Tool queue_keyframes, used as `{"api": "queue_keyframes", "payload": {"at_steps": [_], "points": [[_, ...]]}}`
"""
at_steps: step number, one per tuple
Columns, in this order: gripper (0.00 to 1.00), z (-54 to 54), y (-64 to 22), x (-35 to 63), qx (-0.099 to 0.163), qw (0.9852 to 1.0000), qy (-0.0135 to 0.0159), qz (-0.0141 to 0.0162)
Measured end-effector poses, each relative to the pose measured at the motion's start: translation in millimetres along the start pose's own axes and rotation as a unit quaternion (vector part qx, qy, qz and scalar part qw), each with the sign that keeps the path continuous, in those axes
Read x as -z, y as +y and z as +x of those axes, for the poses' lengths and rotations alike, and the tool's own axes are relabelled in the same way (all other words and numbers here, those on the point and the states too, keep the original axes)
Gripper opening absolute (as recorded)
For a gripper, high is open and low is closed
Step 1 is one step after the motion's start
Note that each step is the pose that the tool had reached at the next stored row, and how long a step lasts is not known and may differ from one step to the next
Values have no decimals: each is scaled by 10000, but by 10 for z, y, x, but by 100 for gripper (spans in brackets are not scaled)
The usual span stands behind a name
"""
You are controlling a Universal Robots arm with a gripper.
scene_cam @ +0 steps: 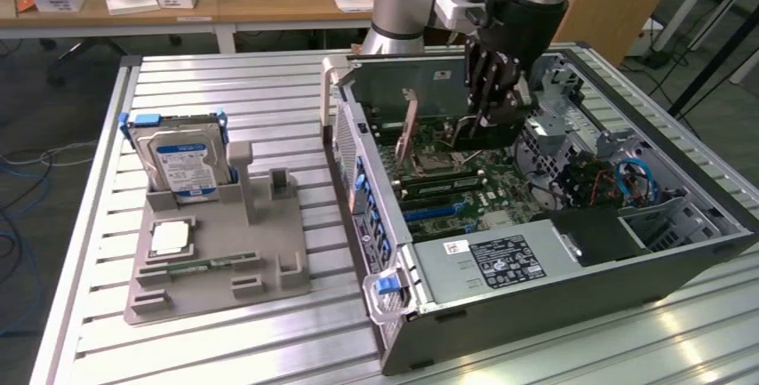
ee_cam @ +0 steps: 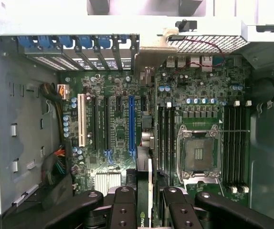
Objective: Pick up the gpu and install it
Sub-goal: 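Insert the gpu into the slot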
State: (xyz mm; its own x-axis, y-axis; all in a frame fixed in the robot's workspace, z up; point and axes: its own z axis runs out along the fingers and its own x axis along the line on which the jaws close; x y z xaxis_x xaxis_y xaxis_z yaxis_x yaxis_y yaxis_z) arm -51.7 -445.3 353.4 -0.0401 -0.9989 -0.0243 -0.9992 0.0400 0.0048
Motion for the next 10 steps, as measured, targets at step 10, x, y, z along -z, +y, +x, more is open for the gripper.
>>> {"api": "queue_keyframes", "payload": {"at_steps": [10], "points": [[26,3,0,-106,0,10000,0,0]]}}
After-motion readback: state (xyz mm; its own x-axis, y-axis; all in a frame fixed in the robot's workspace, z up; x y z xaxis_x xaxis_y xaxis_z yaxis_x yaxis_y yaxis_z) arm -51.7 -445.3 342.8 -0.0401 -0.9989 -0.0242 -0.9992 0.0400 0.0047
